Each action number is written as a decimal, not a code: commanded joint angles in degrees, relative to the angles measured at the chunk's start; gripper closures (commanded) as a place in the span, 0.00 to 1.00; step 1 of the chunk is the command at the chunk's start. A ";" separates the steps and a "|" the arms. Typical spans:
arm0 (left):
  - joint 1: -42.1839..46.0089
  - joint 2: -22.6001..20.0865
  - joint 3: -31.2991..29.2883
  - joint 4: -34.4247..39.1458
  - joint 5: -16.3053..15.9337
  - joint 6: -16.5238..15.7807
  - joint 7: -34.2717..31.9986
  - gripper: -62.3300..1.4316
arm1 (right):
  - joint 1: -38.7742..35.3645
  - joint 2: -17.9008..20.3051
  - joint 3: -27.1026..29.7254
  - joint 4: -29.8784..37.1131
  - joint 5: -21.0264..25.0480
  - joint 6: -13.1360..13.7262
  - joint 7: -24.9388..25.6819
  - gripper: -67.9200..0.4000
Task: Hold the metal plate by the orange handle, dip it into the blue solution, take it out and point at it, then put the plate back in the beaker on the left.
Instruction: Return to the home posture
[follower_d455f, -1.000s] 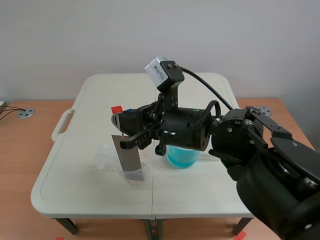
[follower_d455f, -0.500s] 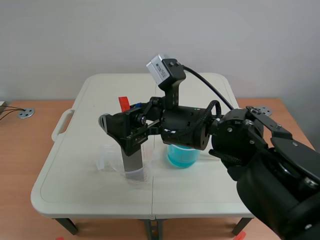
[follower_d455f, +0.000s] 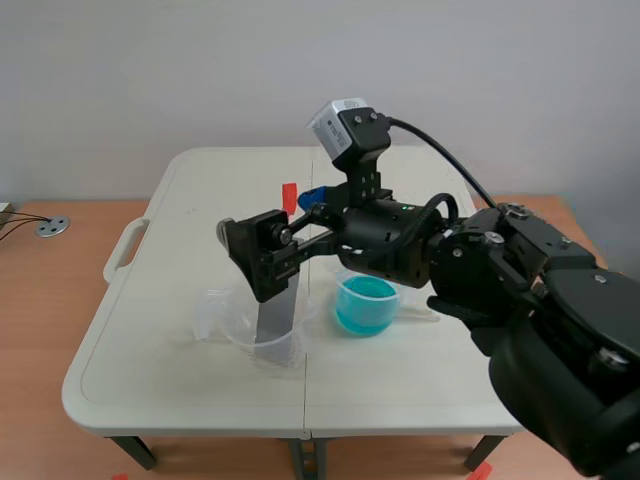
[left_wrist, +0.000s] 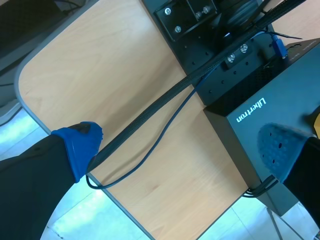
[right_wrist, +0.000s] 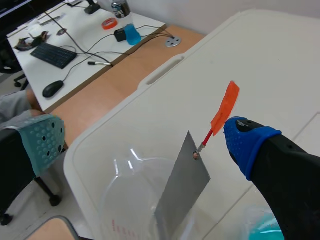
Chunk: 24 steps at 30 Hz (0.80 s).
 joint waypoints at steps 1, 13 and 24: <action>0.46 0.17 0.00 0.48 0.07 -0.13 -0.26 0.00 | 0.98 1.88 0.20 2.89 0.81 -0.26 1.07 0.02; -5.07 2.40 -0.09 0.74 0.22 -0.07 1.33 0.00 | -5.95 11.26 5.01 14.51 -0.26 -4.13 2.12 0.02; -17.44 2.38 -12.44 10.62 -4.35 0.90 0.61 0.00 | -20.41 18.45 15.19 23.06 -0.24 -4.55 8.22 0.02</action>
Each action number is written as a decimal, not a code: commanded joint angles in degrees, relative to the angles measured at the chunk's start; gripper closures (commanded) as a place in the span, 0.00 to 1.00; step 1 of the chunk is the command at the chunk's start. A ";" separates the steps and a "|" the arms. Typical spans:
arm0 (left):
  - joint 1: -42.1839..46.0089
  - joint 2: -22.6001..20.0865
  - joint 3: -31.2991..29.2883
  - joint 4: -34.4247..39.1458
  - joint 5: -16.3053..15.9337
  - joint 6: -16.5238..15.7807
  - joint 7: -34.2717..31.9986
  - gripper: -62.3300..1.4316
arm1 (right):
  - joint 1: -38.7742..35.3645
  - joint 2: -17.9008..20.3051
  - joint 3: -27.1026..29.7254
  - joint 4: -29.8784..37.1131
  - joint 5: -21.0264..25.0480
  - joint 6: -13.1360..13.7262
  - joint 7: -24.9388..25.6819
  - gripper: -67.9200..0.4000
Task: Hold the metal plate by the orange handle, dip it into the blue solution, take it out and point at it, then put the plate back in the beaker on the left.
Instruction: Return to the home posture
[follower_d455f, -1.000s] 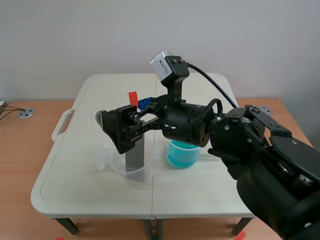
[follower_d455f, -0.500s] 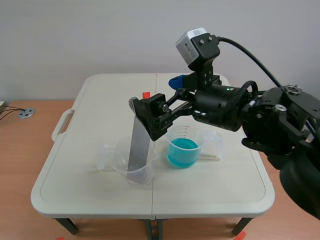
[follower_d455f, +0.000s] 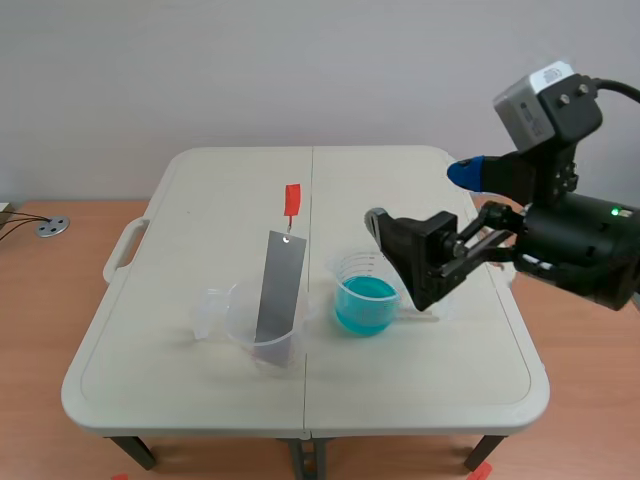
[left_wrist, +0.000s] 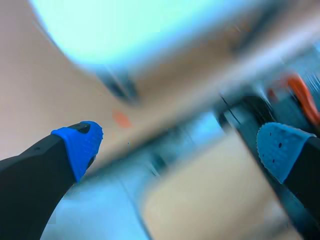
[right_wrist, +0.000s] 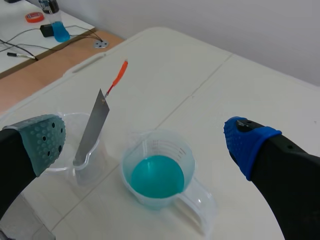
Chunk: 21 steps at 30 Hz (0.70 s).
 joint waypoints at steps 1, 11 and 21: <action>-0.15 -0.04 -1.01 3.93 -0.37 -0.04 -0.74 0.00 | -1.60 1.16 1.01 2.36 0.63 -0.48 1.73 0.02; -4.20 3.13 -3.65 20.35 -0.07 0.76 -0.79 0.00 | -16.59 3.08 6.01 10.36 -2.93 -1.92 9.05 0.02; -11.06 14.25 -1.95 22.91 5.27 0.48 -0.72 0.00 | -27.67 3.08 7.13 16.11 -6.27 -4.48 13.33 0.02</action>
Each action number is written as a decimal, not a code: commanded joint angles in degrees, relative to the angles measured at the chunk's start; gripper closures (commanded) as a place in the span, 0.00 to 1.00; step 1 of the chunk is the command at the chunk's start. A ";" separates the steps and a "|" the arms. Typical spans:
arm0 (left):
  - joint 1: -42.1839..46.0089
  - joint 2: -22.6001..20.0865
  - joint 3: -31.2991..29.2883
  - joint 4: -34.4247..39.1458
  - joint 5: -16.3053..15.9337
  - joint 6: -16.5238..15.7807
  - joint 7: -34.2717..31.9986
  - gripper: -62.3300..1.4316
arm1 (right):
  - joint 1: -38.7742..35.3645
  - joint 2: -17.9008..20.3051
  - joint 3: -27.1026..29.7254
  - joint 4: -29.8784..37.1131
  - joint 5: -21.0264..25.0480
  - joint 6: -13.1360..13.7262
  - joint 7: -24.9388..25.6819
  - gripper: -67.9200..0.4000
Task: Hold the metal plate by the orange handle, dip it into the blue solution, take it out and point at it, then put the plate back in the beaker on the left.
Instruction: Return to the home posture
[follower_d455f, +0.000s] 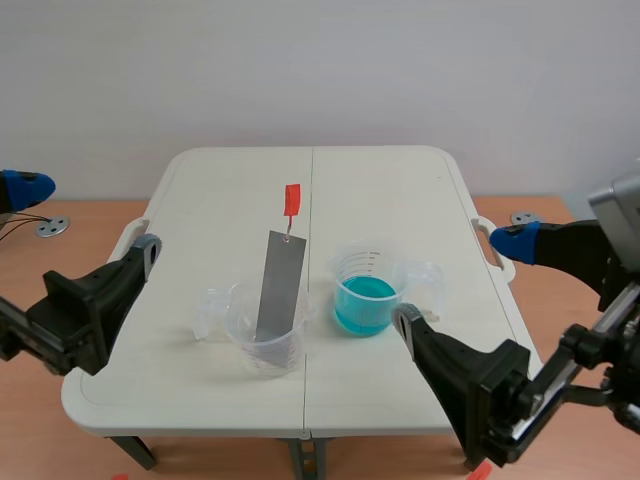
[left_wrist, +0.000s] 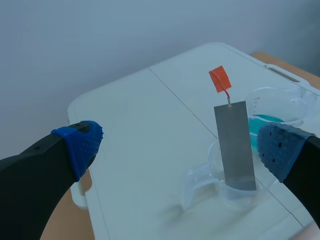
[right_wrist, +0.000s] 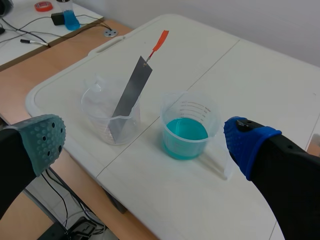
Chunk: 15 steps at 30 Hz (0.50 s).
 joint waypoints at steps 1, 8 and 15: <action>-0.28 -0.72 0.98 -0.02 0.07 0.09 -0.83 0.00 | -0.35 0.28 0.57 1.46 -0.15 0.07 1.33 0.02; -1.07 -0.72 3.37 -0.02 0.70 -0.09 -0.63 0.00 | -1.57 0.26 0.57 1.77 -0.42 0.04 0.90 0.02; -1.07 -0.72 3.37 -0.04 0.70 -0.09 -0.63 0.00 | -1.60 0.26 0.57 1.77 -0.44 0.04 -0.17 0.02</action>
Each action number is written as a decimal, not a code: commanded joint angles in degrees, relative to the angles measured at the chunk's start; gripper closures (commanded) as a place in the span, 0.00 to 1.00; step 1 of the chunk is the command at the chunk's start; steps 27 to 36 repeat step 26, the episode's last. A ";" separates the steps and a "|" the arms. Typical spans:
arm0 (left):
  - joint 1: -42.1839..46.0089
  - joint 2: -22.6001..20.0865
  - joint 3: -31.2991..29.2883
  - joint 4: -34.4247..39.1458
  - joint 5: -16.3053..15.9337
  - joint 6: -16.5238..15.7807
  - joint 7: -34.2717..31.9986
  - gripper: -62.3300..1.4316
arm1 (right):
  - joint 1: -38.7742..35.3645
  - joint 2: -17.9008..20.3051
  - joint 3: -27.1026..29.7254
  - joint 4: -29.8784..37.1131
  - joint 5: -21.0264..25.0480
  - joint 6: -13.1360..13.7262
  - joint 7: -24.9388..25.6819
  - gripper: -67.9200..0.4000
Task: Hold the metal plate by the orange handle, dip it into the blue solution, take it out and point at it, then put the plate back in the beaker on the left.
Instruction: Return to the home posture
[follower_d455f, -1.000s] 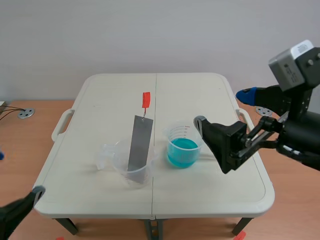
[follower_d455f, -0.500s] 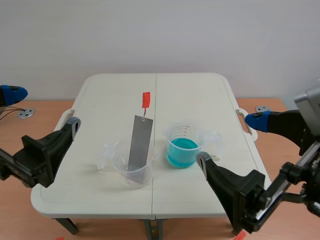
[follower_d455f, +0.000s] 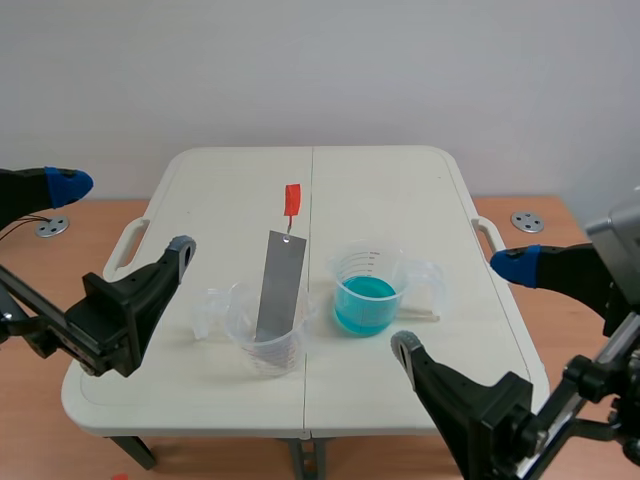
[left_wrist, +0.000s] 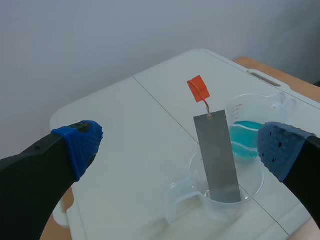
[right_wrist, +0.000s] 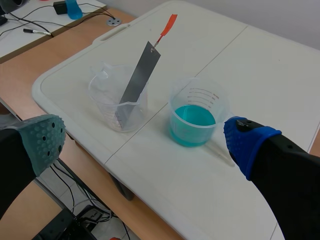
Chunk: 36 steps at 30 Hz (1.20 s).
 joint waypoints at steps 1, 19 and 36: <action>0.44 -0.17 -0.35 0.11 -0.35 0.11 -0.63 0.00 | 0.66 0.26 0.55 1.11 0.59 0.00 1.07 0.02; 0.44 -0.17 -0.35 0.11 -0.35 0.11 -0.61 0.00 | 0.66 0.26 0.55 1.11 0.59 0.02 0.31 0.02; 0.44 -0.17 -0.35 0.11 -0.35 0.13 -0.61 0.00 | 0.66 0.26 0.55 1.11 0.59 0.02 -0.09 0.02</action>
